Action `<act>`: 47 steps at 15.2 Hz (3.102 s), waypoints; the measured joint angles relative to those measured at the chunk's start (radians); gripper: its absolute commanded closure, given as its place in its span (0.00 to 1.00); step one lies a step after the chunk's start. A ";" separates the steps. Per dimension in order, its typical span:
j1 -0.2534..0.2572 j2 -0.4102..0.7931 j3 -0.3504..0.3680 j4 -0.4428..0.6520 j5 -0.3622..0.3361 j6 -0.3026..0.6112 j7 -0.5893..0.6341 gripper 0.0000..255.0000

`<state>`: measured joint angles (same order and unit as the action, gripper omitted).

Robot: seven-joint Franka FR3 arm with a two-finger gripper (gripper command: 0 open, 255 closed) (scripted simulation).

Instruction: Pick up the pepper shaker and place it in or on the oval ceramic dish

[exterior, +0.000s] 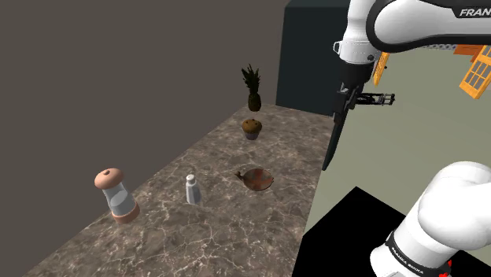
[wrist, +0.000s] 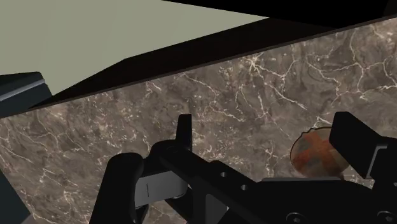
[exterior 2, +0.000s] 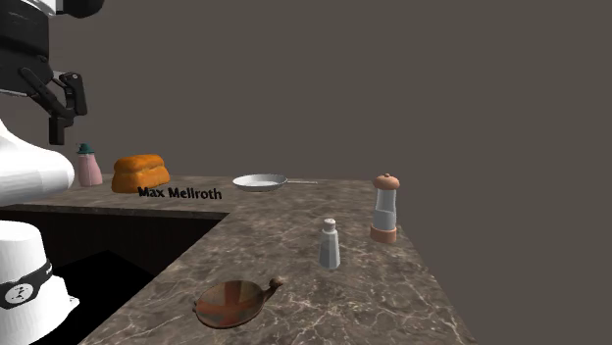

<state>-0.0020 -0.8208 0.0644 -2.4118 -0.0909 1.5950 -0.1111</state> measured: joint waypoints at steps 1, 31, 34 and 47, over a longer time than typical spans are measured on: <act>0.000 0.000 0.000 0.000 0.000 0.000 0.000 0.00; 0.110 0.947 0.415 0.520 0.003 0.318 0.660 0.00; 0.148 1.070 0.421 0.631 -0.044 0.313 0.724 0.00; 0.289 1.424 0.393 0.980 -0.156 0.286 0.844 0.00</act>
<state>0.2865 0.6033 0.4571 -1.4316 -0.2466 1.8809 0.7326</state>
